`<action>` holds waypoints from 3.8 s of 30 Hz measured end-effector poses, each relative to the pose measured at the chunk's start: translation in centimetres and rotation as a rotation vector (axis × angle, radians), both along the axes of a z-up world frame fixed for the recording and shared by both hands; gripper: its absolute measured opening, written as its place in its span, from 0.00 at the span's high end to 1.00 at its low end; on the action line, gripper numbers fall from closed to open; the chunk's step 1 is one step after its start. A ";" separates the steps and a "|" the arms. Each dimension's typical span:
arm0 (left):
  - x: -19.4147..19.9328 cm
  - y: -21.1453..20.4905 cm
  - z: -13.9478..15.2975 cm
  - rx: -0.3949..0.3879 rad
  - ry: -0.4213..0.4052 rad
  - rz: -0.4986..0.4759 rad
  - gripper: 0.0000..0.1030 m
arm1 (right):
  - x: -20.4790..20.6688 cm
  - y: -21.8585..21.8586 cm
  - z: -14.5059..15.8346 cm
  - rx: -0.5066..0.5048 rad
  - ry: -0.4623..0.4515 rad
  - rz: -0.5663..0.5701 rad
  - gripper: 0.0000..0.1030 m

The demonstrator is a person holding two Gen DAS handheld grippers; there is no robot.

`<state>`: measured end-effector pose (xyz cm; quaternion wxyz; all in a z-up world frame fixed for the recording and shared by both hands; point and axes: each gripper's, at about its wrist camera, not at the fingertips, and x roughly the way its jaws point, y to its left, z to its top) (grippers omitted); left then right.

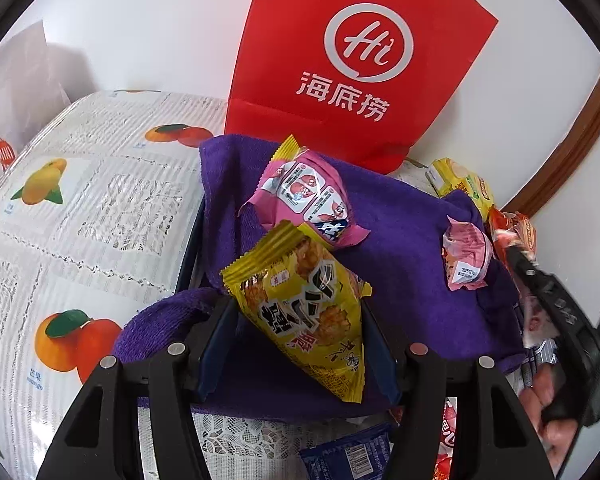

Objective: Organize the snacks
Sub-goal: 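Open both grippers to release the candy bar and yellow bag onto the towel, then move the left gripper to the blue bag while the right moves to the pink peach packet, then grasp the blue bag with the left gripper while the right grasps the pink peach packet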

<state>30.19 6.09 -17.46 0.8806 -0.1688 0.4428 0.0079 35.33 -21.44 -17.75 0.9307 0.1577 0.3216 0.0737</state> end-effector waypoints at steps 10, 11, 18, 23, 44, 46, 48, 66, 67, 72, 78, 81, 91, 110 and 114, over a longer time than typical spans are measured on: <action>-0.1 0.5 0.0 -0.032 -0.006 0.010 0.42 | 0.6 0.8 -2.2 -0.023 0.101 0.045 0.71; -0.1 0.7 0.0 -0.031 -0.008 0.021 0.42 | 0.7 0.8 -2.2 -0.020 0.109 0.050 0.68; 0.3 1.8 -0.3 -0.052 0.009 0.067 0.42 | -0.7 0.9 -1.0 -0.030 0.071 0.073 0.50; 0.5 1.6 -0.3 -0.061 0.021 0.044 0.33 | -1.8 0.7 0.4 -0.034 0.017 0.066 0.46; -0.4 0.5 0.5 0.012 -0.004 0.033 0.27 | -8.2 1.1 -0.3 -0.130 0.101 0.174 0.46; -0.7 0.4 0.5 -0.001 -0.007 0.028 0.27 | -8.8 0.4 -1.0 -0.136 0.110 0.167 0.46; -1.1 0.1 0.7 0.004 -0.014 0.021 0.27 | -9.5 0.0 -1.5 -0.155 0.113 0.160 0.46; -6.0 0.3 0.3 0.009 -0.043 -0.002 0.27 | -11.2 1.4 -3.6 -0.207 0.175 0.280 0.46; -6.0 0.4 0.1 -0.008 -0.033 -0.001 0.27 | -11.2 1.5 -3.6 -0.210 0.177 0.289 0.46; -5.8 0.0 -0.3 -0.009 -0.011 -0.016 0.27 | -11.3 3.2 -4.2 -0.292 0.203 0.355 0.38; -6.1 -0.9 0.0 -0.016 -0.019 -0.054 0.27 | -11.5 3.8 -4.3 -0.337 0.200 0.376 0.36; -6.2 -1.3 0.0 -0.027 -0.016 -0.077 0.27 | -11.5 3.6 -4.3 -0.338 0.198 0.360 0.45; -6.4 -2.3 -0.7 -0.026 0.044 -0.116 0.27 | -11.0 2.0 -4.1 -0.243 0.202 0.304 0.53; -6.2 -3.2 -1.9 -0.045 0.086 -0.158 0.39 | -11.1 2.1 -4.2 -0.238 0.196 0.313 0.52; -6.3 -3.3 -1.7 -0.065 0.080 -0.178 0.50 | -11.4 2.1 -4.0 -0.214 0.181 0.332 0.52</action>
